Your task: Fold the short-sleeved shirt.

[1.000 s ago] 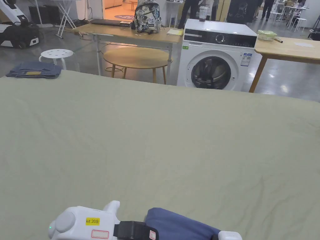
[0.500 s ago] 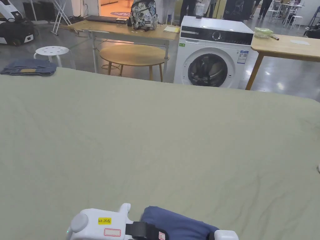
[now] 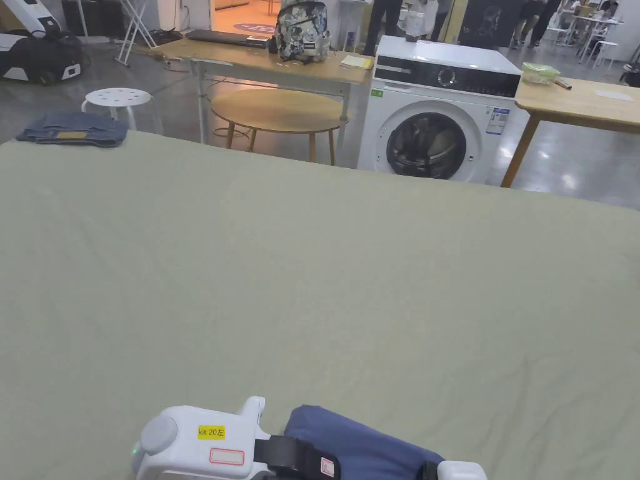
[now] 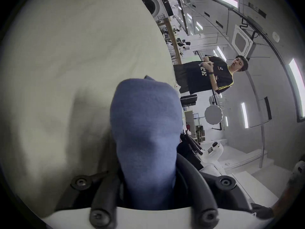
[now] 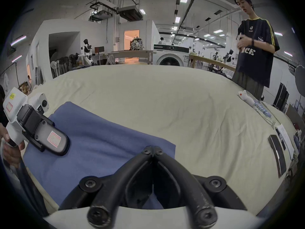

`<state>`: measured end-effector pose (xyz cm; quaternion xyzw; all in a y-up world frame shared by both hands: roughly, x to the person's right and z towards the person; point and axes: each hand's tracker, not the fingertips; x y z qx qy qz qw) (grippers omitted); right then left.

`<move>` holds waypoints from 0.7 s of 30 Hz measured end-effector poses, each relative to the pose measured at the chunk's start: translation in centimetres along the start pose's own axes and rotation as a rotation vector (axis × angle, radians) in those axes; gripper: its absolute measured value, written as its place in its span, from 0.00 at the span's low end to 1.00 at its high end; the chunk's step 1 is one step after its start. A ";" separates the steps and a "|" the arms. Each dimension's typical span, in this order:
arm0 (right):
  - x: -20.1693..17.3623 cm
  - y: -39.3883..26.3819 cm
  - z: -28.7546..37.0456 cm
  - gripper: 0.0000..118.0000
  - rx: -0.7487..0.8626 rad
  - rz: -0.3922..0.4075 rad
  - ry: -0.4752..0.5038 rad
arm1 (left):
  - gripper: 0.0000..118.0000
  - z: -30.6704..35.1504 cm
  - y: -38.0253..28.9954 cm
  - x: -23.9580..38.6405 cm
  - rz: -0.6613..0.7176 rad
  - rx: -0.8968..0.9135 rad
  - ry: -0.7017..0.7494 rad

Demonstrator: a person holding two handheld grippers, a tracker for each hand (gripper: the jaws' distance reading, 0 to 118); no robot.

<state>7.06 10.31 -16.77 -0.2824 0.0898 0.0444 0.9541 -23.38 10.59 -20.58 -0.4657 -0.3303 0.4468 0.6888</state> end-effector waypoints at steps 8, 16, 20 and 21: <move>-0.3 4.3 1.7 0.00 0.126 -0.006 0.018 | 0.12 7.3 1.3 1.7 -0.045 0.028 0.092; -0.2 9.5 1.7 0.00 0.210 -0.012 0.013 | 0.12 17.9 4.4 1.0 -0.051 0.098 0.214; -1.7 11.2 1.2 0.00 0.169 0.018 0.040 | 0.12 23.8 5.8 -0.4 -0.018 0.155 0.292; -2.3 11.3 1.2 0.00 0.163 0.026 0.056 | 0.12 25.5 6.1 -0.9 -0.008 0.168 0.307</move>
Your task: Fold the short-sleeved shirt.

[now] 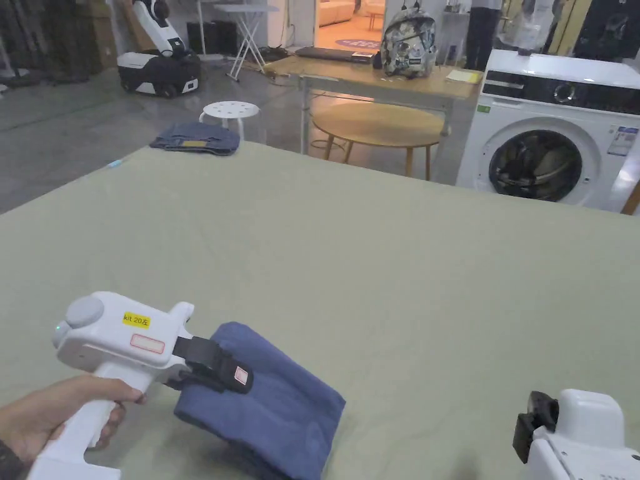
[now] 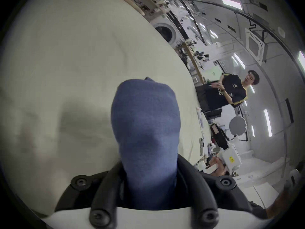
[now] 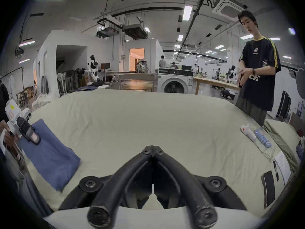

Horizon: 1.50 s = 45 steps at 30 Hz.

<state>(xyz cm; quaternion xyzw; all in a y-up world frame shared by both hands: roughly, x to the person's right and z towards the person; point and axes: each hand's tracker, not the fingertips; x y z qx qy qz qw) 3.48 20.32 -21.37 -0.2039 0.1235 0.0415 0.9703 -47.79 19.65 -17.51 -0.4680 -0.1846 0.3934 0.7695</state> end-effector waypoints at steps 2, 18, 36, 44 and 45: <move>-1.0 -0.1 -0.5 0.00 -0.009 0.012 0.015 | 0.12 2.3 0.8 -1.4 0.027 0.024 0.055; -5.9 -1.1 -1.9 0.00 -0.055 0.052 0.095 | 0.12 18.0 4.9 -7.7 0.158 0.122 0.340; -6.8 -1.5 -2.8 0.00 -0.077 0.070 0.112 | 0.34 18.6 5.2 -5.2 0.063 0.199 0.857; -6.1 -1.9 -2.6 0.00 -0.079 0.057 0.106 | 0.05 16.1 5.5 -7.0 -0.066 0.231 0.769; -6.0 -1.9 -2.6 0.00 -0.075 0.054 0.102 | 0.03 15.2 5.0 -6.3 -0.104 0.258 0.753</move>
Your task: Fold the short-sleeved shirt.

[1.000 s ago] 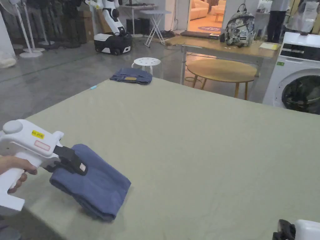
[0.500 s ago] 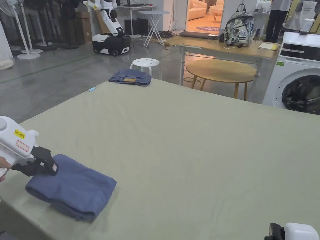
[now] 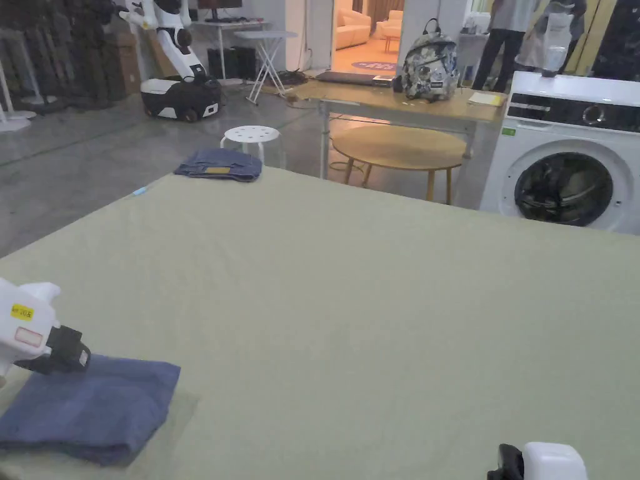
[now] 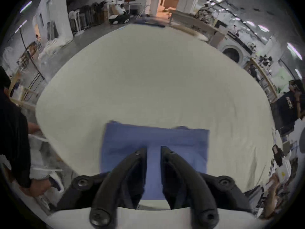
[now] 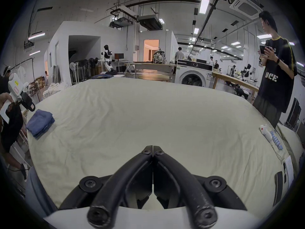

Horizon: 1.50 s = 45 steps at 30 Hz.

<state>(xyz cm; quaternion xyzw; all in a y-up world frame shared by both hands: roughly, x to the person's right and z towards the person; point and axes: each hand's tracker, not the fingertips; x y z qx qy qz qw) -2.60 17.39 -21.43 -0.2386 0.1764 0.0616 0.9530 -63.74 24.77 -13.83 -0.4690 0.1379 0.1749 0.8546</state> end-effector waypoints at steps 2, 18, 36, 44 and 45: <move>0.5 0.0 0.2 0.00 0.010 -0.006 -0.007 | 0.01 1.5 -2.5 5.6 -0.033 0.036 -0.053; 6.9 1.6 2.5 0.00 0.106 -0.092 -0.132 | 0.00 -1.2 -12.2 32.4 -0.309 0.535 -0.095; 10.4 3.3 4.1 0.00 0.280 -0.162 -0.242 | 0.00 -1.2 -16.4 41.6 -0.271 0.794 -0.112; 10.2 3.0 4.5 0.00 0.299 -0.132 -0.238 | 0.00 -1.0 -15.8 41.1 -0.292 0.845 -0.068; 10.2 3.0 4.4 0.00 0.300 -0.129 -0.237 | 0.00 -0.9 -15.8 41.0 -0.285 0.845 -0.072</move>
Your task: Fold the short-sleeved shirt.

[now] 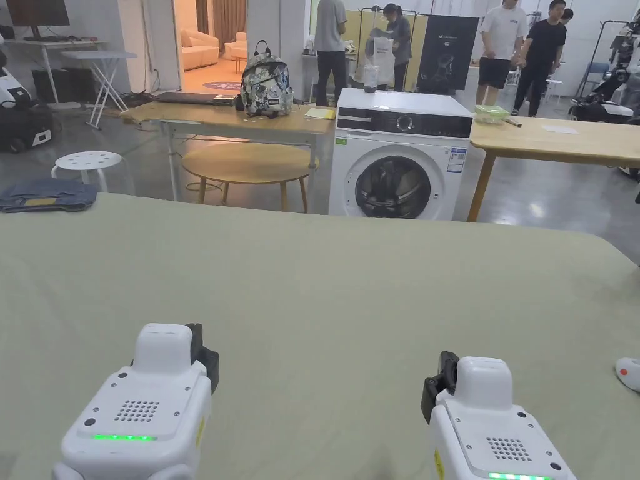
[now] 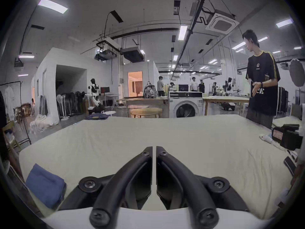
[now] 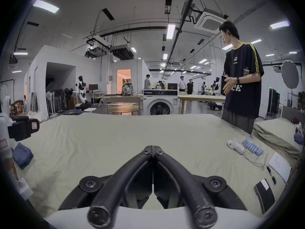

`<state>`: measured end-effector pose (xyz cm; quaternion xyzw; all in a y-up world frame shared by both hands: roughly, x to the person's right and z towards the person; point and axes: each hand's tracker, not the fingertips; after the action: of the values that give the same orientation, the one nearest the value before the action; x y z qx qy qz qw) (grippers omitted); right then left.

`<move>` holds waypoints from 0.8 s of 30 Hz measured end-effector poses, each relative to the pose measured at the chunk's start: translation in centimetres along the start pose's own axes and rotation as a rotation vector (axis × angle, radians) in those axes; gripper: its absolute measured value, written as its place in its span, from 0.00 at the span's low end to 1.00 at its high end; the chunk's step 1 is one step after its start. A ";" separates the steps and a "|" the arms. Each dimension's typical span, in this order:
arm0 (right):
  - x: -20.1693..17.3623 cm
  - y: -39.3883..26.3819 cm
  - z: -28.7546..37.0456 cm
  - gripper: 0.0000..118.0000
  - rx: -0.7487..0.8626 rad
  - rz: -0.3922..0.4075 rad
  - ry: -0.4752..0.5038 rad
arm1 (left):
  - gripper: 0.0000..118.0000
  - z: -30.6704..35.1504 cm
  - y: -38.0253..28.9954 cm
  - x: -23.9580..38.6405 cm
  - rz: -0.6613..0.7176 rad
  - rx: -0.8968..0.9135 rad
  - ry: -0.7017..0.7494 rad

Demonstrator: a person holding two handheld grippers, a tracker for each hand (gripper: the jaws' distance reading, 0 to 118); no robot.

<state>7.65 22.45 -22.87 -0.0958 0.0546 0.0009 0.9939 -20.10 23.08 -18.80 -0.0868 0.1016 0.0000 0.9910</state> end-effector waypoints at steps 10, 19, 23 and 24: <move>-0.1 -0.5 0.1 0.59 0.017 -0.010 -0.022 | 0.26 0.2 -0.3 -0.3 0.031 -0.003 -0.002; 0.1 0.0 0.0 0.71 0.036 -0.018 -0.051 | 0.69 0.2 -0.1 -0.5 0.052 0.015 -0.009; -0.1 0.3 -0.1 0.79 0.041 0.012 -0.051 | 0.69 0.1 0.1 -0.3 0.026 0.017 -0.008; -0.2 0.3 -0.1 0.79 0.042 0.014 -0.044 | 0.69 0.1 0.1 -0.2 0.016 0.021 -0.003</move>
<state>7.48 22.75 -23.05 -0.0745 0.0333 0.0088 0.9966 -20.32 23.21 -18.67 -0.0754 0.1009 0.0069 0.9920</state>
